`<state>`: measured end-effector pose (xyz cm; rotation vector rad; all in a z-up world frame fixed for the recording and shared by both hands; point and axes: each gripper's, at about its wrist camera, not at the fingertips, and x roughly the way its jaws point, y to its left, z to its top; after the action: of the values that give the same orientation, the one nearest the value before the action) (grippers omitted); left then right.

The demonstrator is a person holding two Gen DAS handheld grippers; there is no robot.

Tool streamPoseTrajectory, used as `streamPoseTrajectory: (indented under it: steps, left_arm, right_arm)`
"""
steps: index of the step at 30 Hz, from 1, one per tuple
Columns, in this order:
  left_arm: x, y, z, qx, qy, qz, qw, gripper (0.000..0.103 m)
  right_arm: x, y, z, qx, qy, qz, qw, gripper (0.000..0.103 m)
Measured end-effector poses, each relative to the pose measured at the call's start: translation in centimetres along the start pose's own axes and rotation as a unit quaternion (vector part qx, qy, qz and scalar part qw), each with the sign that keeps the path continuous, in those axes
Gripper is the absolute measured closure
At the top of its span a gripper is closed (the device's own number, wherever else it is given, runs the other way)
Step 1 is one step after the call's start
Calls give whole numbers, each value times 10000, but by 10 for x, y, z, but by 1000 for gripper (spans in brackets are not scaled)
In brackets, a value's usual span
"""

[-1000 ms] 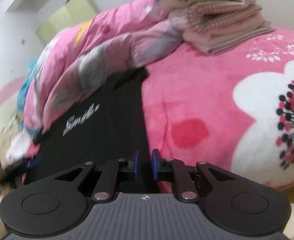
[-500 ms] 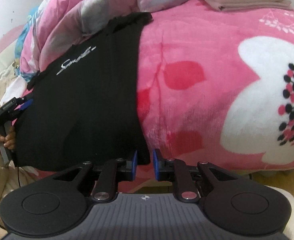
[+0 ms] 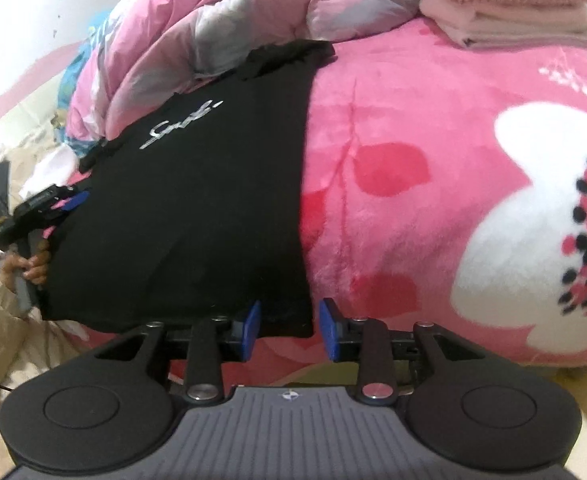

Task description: Fold clothes

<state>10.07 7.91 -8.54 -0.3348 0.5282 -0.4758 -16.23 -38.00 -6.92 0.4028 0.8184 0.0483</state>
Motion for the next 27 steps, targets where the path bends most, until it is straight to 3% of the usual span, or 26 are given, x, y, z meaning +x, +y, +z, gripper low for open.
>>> streamPoseTrajectory:
  steps: [5,6,7,8,9,12,17,27]
  left_arm:
    - [0,1,0,-5,-7,-18,10000,41]
    - [0,1,0,-5,-7,-19,10000,41]
    - [0,1,0,-4,-6,-20,10000,41]
    - [0,1,0,-3,-6,-20,10000,41]
    - [0,1,0,-3,-6,-20,10000,41]
    - [-1,0,0,-3,-6,-25,10000,41]
    - [-1,1,0,-2,-1,-36,10000,41]
    - [-1,0,-1,18,12,-23,10000,41]
  right_arm:
    - [13,-4,3,41,121,99,9999,73]
    - [14,-3,3,5,115,133,9998,76]
    - [13,-1,2,-38,103,168,9998,89]
    - [12,1,2,-79,60,166,9998,96]
    - [10,4,1,-120,7,152,9998,97]
    - [4,13,0,-476,-84,-64,9988,98]
    - [8,15,-3,-804,135,-539,9952,99]
    - [21,43,-8,-1636,307,-1217,9785,95]
